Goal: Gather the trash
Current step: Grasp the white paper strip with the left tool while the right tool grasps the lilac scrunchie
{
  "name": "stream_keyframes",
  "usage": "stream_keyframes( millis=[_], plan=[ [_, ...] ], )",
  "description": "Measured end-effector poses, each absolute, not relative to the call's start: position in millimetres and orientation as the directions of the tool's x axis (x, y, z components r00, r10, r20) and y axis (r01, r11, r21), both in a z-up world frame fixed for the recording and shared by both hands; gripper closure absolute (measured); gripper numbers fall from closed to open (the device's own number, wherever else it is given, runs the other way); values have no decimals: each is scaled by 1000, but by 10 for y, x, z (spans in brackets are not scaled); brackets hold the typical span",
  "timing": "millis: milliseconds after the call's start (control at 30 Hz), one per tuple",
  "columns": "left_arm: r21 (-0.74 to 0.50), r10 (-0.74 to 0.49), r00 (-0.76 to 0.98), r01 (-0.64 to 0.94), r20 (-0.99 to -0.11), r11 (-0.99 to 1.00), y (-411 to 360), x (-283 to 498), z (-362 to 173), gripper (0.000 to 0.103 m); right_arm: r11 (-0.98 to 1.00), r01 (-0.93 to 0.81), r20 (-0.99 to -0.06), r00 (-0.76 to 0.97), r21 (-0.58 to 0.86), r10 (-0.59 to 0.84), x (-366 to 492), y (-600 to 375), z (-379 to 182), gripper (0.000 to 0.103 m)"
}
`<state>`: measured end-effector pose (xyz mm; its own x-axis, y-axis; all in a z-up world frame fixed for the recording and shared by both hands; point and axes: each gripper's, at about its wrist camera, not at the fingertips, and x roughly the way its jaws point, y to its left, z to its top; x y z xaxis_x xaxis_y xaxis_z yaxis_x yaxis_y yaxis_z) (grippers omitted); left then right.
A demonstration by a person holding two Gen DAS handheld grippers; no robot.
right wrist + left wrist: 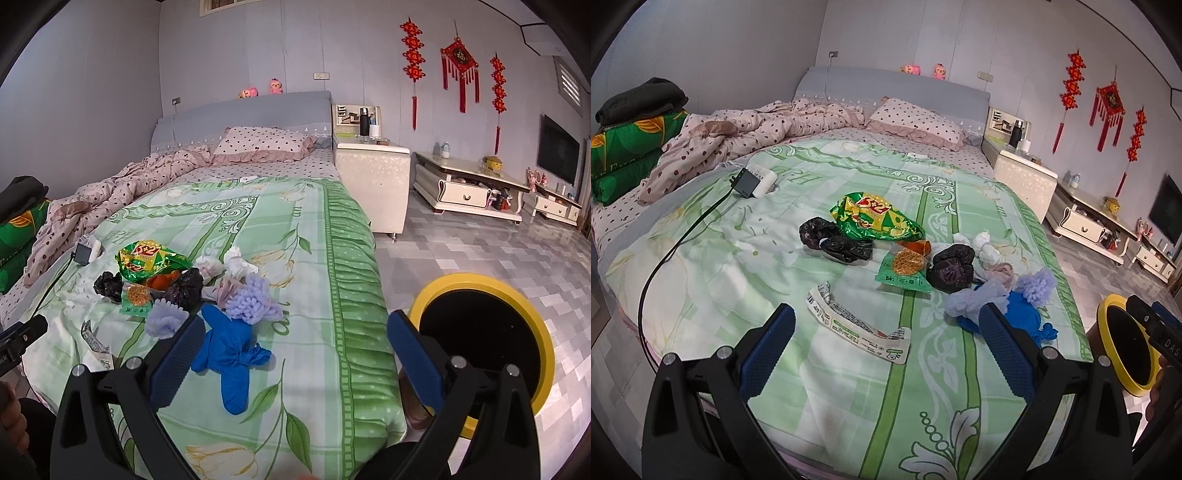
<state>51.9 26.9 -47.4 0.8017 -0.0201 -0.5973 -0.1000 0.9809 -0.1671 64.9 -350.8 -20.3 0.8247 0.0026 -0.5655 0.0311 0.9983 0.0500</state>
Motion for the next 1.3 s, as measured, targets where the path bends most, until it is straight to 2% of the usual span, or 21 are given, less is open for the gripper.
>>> stream_keyframes(
  millis=[167, 300, 600, 833, 1000, 1300],
  plan=[
    [-216, -38, 760, -137, -649, 967, 456, 741, -627, 7, 999, -1, -598, 801, 54, 33, 898, -3510, -291, 8],
    [-192, -5, 734, -171, -680, 966, 554, 895, -738, 7, 1000, -13, -607, 794, 28, 27, 1071, -3491, -340, 8],
    [-206, 3, 655, -241, -756, 948, 783, 1195, -1026, 7, 995, -39, -680, 728, 92, 91, 1546, -3547, -572, 8],
    [-221, -4, 618, -275, -786, 936, 842, 1358, -1203, 7, 995, -68, -708, 700, 66, 95, 1790, -3479, -695, 8],
    [-192, 10, 594, -276, -805, 942, 737, 1509, -1291, 7, 995, -61, -747, 657, 80, 101, 2035, -3469, -841, 8],
    [-140, 50, 576, -280, -816, 950, 686, 1693, -1496, 8, 988, -81, -755, 638, 130, 152, 2324, -3424, -1034, 8]
  ],
)
